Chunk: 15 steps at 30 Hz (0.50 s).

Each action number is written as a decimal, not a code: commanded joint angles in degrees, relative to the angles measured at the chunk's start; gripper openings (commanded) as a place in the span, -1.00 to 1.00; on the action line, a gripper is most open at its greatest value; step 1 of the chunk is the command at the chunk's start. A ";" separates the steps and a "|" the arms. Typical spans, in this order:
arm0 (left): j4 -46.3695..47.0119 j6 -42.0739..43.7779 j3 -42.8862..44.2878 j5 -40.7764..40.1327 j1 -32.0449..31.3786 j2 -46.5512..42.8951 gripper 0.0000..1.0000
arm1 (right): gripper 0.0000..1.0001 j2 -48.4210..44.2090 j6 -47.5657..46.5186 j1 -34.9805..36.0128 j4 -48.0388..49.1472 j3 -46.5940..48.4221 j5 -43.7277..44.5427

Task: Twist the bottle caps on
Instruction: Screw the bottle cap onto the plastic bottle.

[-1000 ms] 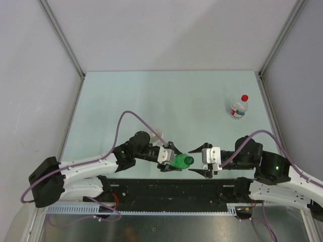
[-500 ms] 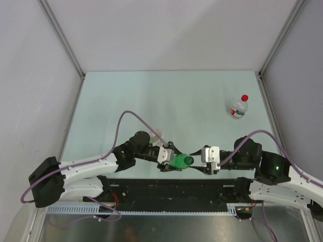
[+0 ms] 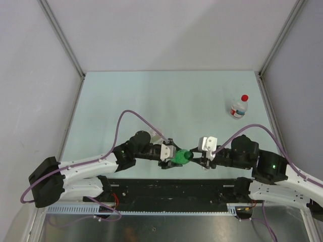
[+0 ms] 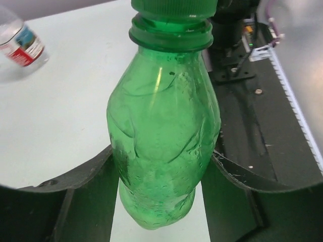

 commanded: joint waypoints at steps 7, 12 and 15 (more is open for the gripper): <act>7.40 -6.01 9.31 -28.76 -0.11 0.08 -1.00 | -0.57 4.31 32.51 0.27 5.13 -2.34 30.81; 8.29 -5.81 13.05 -35.99 -0.72 4.08 -1.00 | -0.63 7.12 51.47 0.63 7.38 -3.12 41.11; 8.83 -4.78 14.66 -38.58 -1.61 6.18 -1.00 | -0.64 9.46 60.52 1.02 7.99 -3.12 48.60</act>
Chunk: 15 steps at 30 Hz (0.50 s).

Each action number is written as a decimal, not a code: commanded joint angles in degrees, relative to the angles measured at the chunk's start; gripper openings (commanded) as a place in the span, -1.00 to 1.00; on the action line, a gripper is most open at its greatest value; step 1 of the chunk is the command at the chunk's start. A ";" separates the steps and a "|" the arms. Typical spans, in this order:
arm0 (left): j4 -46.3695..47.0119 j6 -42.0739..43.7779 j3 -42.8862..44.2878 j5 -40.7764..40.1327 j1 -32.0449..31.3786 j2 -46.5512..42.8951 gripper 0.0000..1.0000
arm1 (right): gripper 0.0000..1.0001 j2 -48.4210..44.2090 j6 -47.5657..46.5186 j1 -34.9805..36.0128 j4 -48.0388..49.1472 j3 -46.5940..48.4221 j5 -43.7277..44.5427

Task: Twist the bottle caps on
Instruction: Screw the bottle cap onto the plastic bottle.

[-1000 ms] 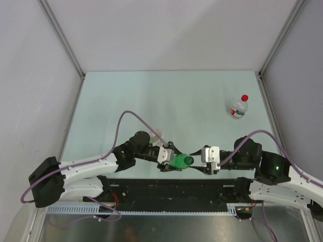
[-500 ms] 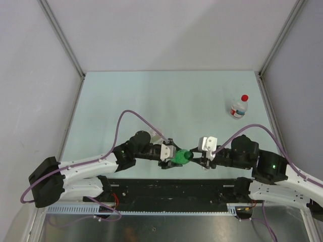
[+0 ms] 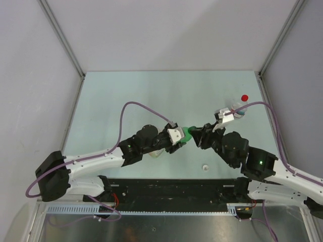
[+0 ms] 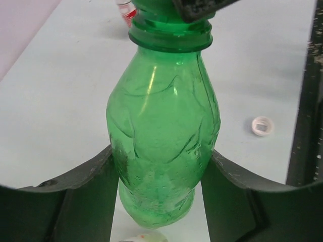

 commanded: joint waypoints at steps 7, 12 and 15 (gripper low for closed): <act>11.37 0.00 9.06 -18.65 -1.34 5.44 -1.00 | 0.75 4.70 35.79 1.59 -1.10 -2.12 16.12; 11.64 -0.91 9.32 -17.22 -1.34 7.14 -1.00 | 0.98 5.96 35.39 1.92 -0.59 -2.12 15.68; 11.75 -1.99 8.68 -16.31 -1.35 7.45 -1.00 | 0.99 5.21 32.46 2.04 0.57 -2.12 15.57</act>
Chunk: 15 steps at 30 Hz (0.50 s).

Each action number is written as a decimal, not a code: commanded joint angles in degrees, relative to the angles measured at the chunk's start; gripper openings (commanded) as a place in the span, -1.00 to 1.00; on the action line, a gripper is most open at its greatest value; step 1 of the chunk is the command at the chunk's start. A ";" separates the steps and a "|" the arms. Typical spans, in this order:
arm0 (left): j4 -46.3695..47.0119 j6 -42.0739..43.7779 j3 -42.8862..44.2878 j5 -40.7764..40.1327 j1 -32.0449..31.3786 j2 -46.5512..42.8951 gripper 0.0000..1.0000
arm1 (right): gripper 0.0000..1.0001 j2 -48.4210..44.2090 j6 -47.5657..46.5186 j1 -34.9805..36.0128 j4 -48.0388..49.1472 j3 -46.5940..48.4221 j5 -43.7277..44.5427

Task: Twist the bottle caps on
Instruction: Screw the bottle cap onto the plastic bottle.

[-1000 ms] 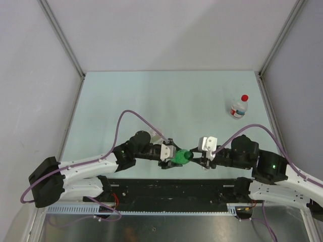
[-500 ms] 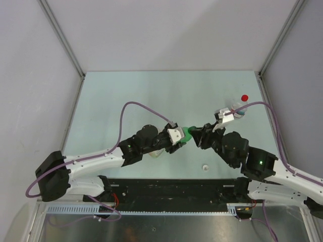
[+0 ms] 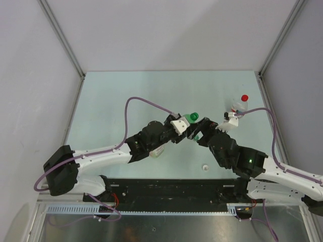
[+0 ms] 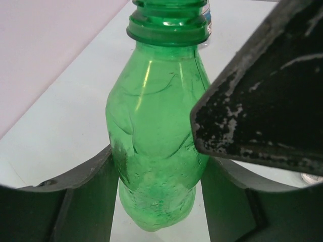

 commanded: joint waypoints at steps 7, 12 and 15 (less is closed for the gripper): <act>6.55 -5.81 0.98 -0.65 0.09 0.87 -1.00 | 0.99 -4.52 -8.30 1.25 0.70 -0.24 -3.33; 7.33 -9.10 -0.81 2.86 0.84 -0.98 -1.00 | 0.99 -8.79 -8.69 0.69 -1.68 -0.24 -0.27; 8.01 -10.95 -2.19 5.69 1.59 -2.85 -1.00 | 0.99 -11.17 -10.99 -0.70 -1.39 -0.24 2.36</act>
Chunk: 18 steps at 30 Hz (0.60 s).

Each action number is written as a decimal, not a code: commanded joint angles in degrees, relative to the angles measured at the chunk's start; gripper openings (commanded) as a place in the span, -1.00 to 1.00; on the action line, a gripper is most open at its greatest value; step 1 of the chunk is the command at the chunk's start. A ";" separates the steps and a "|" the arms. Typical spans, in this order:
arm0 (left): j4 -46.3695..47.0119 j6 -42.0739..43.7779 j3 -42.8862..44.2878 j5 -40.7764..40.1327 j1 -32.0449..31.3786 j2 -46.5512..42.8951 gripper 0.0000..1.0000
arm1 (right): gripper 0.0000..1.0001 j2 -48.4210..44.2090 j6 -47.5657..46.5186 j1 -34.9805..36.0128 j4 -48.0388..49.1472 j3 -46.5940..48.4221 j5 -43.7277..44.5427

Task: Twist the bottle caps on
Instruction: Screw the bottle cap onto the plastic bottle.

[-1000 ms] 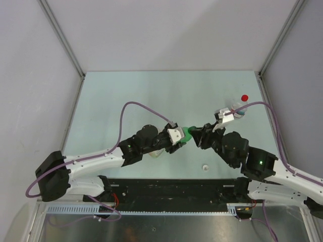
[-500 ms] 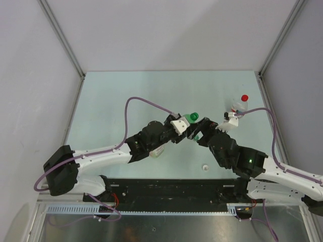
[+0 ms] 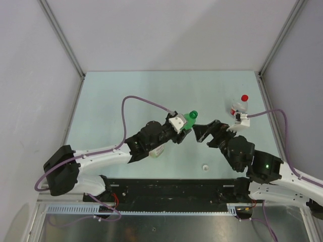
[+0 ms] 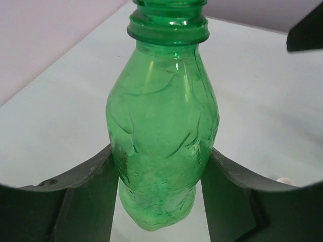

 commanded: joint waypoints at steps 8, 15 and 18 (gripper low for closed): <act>5.77 -7.79 -6.06 11.74 3.39 -10.25 -1.00 | 0.95 -3.19 -17.03 -15.17 9.41 1.08 -8.97; 5.49 -11.69 -10.35 18.52 3.52 -20.55 -1.00 | 0.78 16.20 -13.29 -39.17 -3.56 7.41 -25.08; 4.84 -13.26 -11.71 20.84 3.46 -24.55 -1.00 | 0.70 27.54 -17.15 -42.24 -1.46 8.98 -30.59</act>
